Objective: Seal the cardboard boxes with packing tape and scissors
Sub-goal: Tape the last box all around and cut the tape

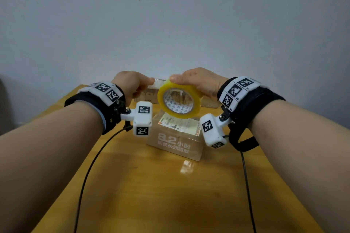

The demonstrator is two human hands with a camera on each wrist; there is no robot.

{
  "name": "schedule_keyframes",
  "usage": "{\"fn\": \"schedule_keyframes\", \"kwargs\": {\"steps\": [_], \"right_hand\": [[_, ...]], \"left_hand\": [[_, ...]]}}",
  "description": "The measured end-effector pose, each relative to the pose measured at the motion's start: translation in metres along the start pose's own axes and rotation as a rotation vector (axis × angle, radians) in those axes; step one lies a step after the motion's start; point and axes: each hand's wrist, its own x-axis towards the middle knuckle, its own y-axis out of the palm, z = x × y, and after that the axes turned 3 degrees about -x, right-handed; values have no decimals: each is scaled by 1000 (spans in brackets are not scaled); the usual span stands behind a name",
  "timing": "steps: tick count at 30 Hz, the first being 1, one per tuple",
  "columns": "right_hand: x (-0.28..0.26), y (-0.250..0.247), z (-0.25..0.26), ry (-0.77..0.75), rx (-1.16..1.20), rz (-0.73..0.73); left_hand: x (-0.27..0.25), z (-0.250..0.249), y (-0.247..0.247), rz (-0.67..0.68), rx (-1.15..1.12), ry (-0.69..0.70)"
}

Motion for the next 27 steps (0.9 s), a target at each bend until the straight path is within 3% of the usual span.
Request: {"fn": "schedule_keyframes", "kwargs": {"steps": [5, 9, 13, 18, 27], "right_hand": [[7, 0, -13, 64, -92, 172], [10, -6, -21, 68, -114, 212], [14, -3, -26, 64, -67, 203], [24, 0, -27, 176, -215, 133], [24, 5, -20, 250, -454, 239]], "left_hand": [[17, 17, -1, 38, 99, -108], [28, 26, -13, 14, 208, -265], [34, 52, -19, 132, 214, -398], [42, 69, -8, 111, 218, -386], [56, 89, -15, 38, 193, -322]]}}
